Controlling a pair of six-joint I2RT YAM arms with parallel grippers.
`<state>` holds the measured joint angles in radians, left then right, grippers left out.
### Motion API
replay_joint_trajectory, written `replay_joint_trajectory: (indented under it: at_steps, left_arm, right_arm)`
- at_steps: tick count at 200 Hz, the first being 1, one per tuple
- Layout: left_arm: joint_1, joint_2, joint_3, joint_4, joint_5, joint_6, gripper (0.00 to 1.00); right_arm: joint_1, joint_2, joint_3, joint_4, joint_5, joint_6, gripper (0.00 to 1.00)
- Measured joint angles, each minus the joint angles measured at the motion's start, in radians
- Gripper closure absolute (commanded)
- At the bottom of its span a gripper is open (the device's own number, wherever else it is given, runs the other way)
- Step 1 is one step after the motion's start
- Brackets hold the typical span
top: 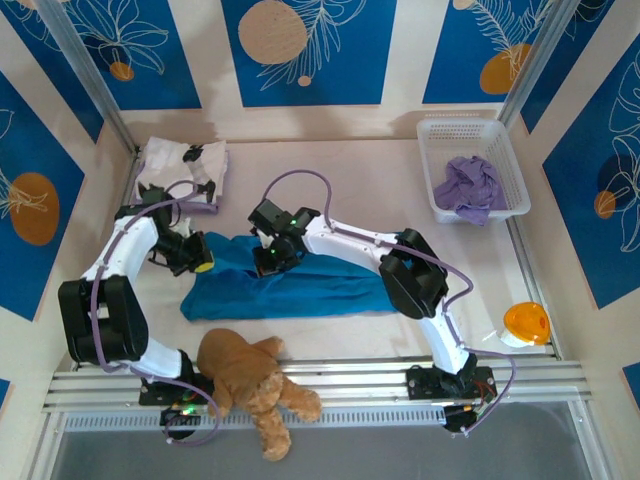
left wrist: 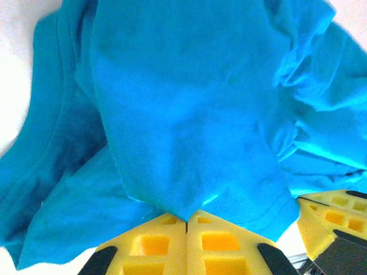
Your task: Fold and stack the t-shirts
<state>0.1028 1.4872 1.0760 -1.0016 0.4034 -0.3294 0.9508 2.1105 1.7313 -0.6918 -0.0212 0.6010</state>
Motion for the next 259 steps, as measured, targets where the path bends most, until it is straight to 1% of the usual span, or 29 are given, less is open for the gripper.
replay_joint_trajectory:
  at_steps: [62, 82, 84, 94, 103, 112, 122, 147, 164, 189, 209, 240, 259]
  left_arm:
    - [0.000, -0.018, -0.035, -0.092, -0.063, 0.051, 1.00]
    - [0.000, -0.011, -0.051, -0.108, -0.069, 0.060, 0.89]
    - [0.000, -0.009, -0.054, -0.109, -0.070, 0.063, 0.88]
    - [0.000, 0.003, -0.060, -0.115, -0.072, 0.066, 0.80]
    - [0.000, 0.018, -0.064, -0.120, -0.073, 0.081, 0.70]
    - [0.000, 0.030, -0.066, -0.126, -0.076, 0.083, 0.63]
    - [0.000, 0.039, -0.066, -0.134, -0.081, 0.085, 0.60]
    - [0.000, 0.042, -0.056, -0.164, -0.106, 0.097, 0.59]
    - [0.000, 0.038, -0.026, -0.171, -0.104, 0.095, 0.60]
    - [-0.015, 0.023, 0.033, -0.157, -0.073, 0.067, 0.60]
    - [-0.050, 0.019, 0.047, -0.106, -0.050, 0.024, 0.60]
    - [-0.125, 0.045, 0.024, 0.016, -0.026, -0.056, 0.61]
    - [-0.153, 0.082, -0.003, 0.098, -0.024, -0.101, 0.61]
  right_arm:
    - [0.036, -0.016, -0.032, -0.003, -0.022, 0.022, 1.00]
    - [0.038, -0.016, -0.032, -0.014, -0.034, 0.026, 1.00]
    - [0.038, -0.016, -0.032, -0.016, -0.035, 0.027, 0.99]
    - [0.038, -0.015, -0.031, -0.028, -0.036, 0.030, 0.85]
    - [0.038, -0.014, -0.031, -0.042, -0.036, 0.038, 0.71]
    - [0.038, -0.013, -0.031, -0.058, -0.035, 0.039, 0.65]
    - [0.037, -0.013, -0.030, -0.073, -0.035, 0.040, 0.62]
    - [0.029, -0.020, -0.033, -0.109, -0.027, 0.045, 0.60]
    - [0.015, -0.064, -0.069, -0.121, -0.016, 0.044, 0.60]
    - [-0.053, -0.173, -0.160, -0.130, -0.002, 0.044, 0.60]
    - [-0.154, -0.243, -0.243, -0.120, 0.006, 0.045, 0.60]
    - [-0.307, -0.263, -0.361, -0.085, 0.015, 0.045, 0.60]
    - [-0.367, -0.262, -0.415, -0.070, 0.014, 0.045, 0.60]
